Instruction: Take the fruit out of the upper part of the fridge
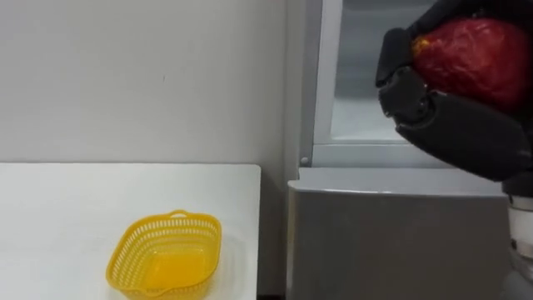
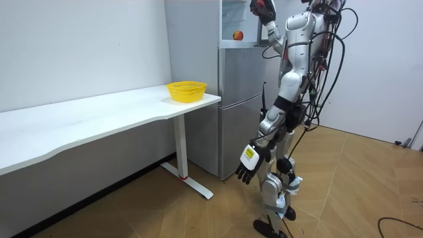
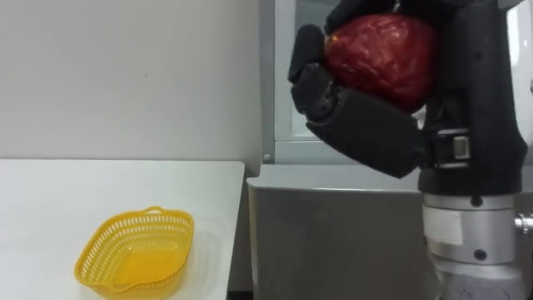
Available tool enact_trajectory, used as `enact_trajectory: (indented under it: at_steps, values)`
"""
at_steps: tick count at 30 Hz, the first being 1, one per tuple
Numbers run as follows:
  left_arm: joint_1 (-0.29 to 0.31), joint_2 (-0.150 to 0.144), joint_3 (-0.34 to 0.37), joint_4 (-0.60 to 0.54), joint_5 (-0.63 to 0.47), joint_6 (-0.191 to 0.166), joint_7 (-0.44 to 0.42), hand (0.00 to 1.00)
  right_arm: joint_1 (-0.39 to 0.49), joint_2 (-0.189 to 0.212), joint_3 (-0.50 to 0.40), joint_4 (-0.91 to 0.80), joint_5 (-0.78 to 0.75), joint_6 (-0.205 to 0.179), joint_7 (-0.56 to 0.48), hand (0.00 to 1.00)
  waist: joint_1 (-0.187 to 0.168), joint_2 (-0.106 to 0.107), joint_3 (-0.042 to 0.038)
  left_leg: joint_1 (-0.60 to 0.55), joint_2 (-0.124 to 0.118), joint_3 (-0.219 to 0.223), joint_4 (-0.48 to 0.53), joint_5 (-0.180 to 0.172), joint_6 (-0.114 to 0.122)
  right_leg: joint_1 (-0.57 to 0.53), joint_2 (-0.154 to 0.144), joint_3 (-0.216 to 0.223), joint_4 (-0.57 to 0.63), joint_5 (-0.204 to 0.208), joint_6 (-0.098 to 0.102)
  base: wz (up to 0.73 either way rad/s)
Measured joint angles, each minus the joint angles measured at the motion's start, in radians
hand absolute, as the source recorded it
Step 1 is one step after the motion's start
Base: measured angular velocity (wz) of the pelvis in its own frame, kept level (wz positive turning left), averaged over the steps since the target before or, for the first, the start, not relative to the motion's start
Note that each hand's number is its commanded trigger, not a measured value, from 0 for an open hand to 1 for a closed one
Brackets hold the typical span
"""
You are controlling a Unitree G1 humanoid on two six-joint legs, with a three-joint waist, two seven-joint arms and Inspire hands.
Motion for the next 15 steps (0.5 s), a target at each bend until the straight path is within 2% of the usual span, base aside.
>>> enact_trajectory:
  at_steps: [3,5,11,15]
  values:
    - [-0.006,0.001,-0.014,0.008,0.0,0.0,-0.015,0.0,0.0,0.0,0.017,-0.027,-0.033,-0.019,0.029,1.0,0.012,-0.014,-0.0031,-0.001,-0.001,0.0,0.0,0.0,0.0,-0.003,0.0,0.002,0.0,0.0,0.0,0.0]
    - [-0.019,0.002,-0.021,0.018,0.0,-0.001,-0.02,0.0,-0.001,0.0,0.026,-0.033,-0.045,-0.029,0.041,1.0,0.021,-0.024,-0.0017,-0.002,-0.001,-0.001,0.0,0.0,0.0,-0.001,0.0,0.0,0.0,0.0,0.0,0.0]
    - [-0.044,0.008,-0.053,0.034,0.003,-0.001,-0.017,0.0,-0.003,0.001,0.122,-0.037,-0.12,-0.028,0.111,1.0,0.043,-0.034,0.0029,-0.007,-0.001,-0.002,-0.001,0.0,0.0,0.0,0.0,-0.016,0.002,0.0,0.0,0.01]
    - [-0.052,0.019,-0.071,0.034,-0.002,0.0,-0.027,0.0,-0.024,0.013,0.126,-0.037,-0.137,-0.024,0.173,1.0,0.053,-0.049,-0.0001,-0.021,-0.001,-0.02,0.0,0.0,0.0,-0.006,-0.001,-0.035,0.002,0.0,0.0,0.11]
